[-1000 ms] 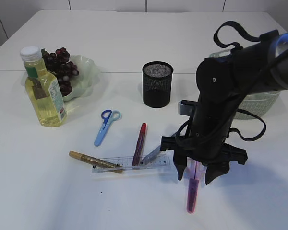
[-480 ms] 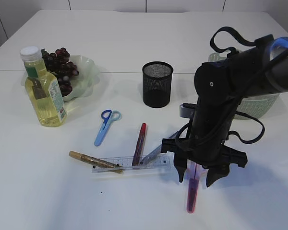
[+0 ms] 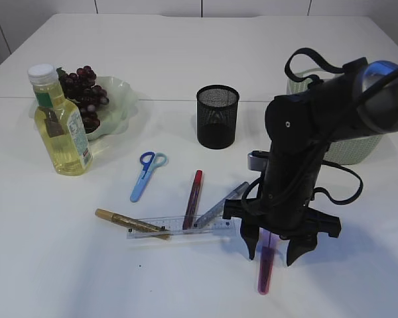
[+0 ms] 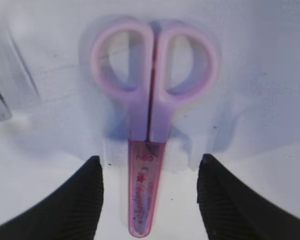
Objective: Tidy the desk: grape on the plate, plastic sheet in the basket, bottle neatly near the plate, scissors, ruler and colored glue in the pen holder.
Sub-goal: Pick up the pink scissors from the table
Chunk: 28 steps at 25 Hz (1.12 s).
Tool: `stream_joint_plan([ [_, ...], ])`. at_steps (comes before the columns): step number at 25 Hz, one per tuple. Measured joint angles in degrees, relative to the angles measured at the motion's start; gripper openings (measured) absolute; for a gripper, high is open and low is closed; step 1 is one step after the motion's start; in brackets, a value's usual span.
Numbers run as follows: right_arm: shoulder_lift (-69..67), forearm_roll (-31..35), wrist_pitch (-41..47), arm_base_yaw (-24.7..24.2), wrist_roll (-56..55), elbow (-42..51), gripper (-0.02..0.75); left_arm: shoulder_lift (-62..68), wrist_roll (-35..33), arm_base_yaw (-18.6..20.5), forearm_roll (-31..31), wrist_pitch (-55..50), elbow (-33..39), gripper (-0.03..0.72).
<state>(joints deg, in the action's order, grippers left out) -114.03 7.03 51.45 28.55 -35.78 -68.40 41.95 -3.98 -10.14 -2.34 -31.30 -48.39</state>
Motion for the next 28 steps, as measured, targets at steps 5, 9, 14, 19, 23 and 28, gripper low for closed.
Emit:
stream_joint_plan([
  [5, -0.1, -0.5, 0.0, 0.0, -0.1, 0.0, 0.469, 0.0, 0.0, 0.0, 0.4, 0.0, 0.0, 0.417],
  [9, -0.1, -0.7, 0.0, 0.0, -0.1, 0.0, 0.470, 0.0, 0.0, 0.0, 0.6, 0.0, 0.0, 0.417],
  [14, -0.1, -0.9, 0.0, 0.0, -0.1, 0.0, 0.469, 0.0, 0.0, 0.0, 0.6, -0.3, 0.0, 0.417],
  [19, -0.1, -1.0, 0.0, 0.0, -0.1, 0.0, 0.469, 0.0, 0.0, 0.0, 0.6, -0.2, 0.0, 0.417],
  [23, -1.0, -1.0, 0.1, 0.0, -0.1, 0.0, 0.469, 0.0, 0.0, 0.0, 0.6, -0.2, 0.0, 0.416],
  [28, -1.4, -1.0, 0.1, 0.0, -0.1, 0.0, 0.470, 0.0, 0.0, 0.0, 0.7, -0.2, 0.0, 0.415],
])
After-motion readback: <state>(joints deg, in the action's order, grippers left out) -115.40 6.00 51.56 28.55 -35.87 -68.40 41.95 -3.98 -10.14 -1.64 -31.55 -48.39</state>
